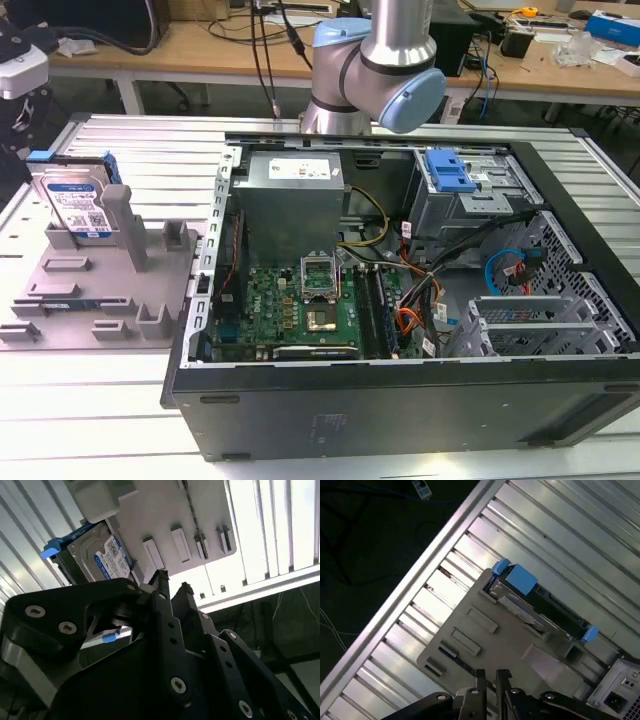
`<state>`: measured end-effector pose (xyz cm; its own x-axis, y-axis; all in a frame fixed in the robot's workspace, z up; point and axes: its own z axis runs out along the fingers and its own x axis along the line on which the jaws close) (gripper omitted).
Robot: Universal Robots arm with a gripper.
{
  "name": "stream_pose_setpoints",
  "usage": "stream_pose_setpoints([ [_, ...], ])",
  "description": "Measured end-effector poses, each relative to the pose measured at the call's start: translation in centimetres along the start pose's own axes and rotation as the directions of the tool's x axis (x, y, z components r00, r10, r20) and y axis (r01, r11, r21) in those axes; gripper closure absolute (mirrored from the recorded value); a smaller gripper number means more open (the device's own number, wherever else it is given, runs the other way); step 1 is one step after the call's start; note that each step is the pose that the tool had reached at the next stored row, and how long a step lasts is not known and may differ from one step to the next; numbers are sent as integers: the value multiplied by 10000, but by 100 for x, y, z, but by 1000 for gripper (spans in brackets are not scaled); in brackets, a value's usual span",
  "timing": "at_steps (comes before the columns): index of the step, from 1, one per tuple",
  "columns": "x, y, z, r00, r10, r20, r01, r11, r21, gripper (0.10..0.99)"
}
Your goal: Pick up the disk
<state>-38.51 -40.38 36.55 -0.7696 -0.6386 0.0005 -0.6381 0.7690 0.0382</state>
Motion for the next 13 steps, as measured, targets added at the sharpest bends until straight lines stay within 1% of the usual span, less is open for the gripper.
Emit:
stream_pose_setpoints([
  [1, 0, 0, 0, 9997, -245, -10, 245, 9997, 0, 792],
  [2, 0, 0, 0, 9990, -441, -17, 441, 9990, 0, 729],
  [3, 0, 0, 0, 9972, -751, -29, 751, 9972, -1, 671],
  [4, 0, 0, 1, 9955, -946, -36, 946, 9955, -2, 608],
  [5, 0, 0, 2, 9936, -1130, -42, 1130, 9936, -2, 608],
  [6, 0, 0, 2, 9908, -1352, -51, 1352, 9908, -3, 545],
  [7, 0, 0, 2, 9878, -1556, -60, 1556, 9878, -4, 545],
  [8, 0, 0, 3, 9833, -1817, -71, 1817, 9834, 2, 545],
  [10, 0, 0, 4, 9763, -2163, -75, 2163, 9763, 16, 545],
  [11, 0, 0, 5, 9710, -2388, -76, 2388, 9711, 26, 545],
  [12, 0, 0, 5, 9672, -2540, -78, 2541, 9672, 31, 545],
  [13, 0, 0, 6, 9611, -2762, -80, 2762, 9611, 38, 545],
])
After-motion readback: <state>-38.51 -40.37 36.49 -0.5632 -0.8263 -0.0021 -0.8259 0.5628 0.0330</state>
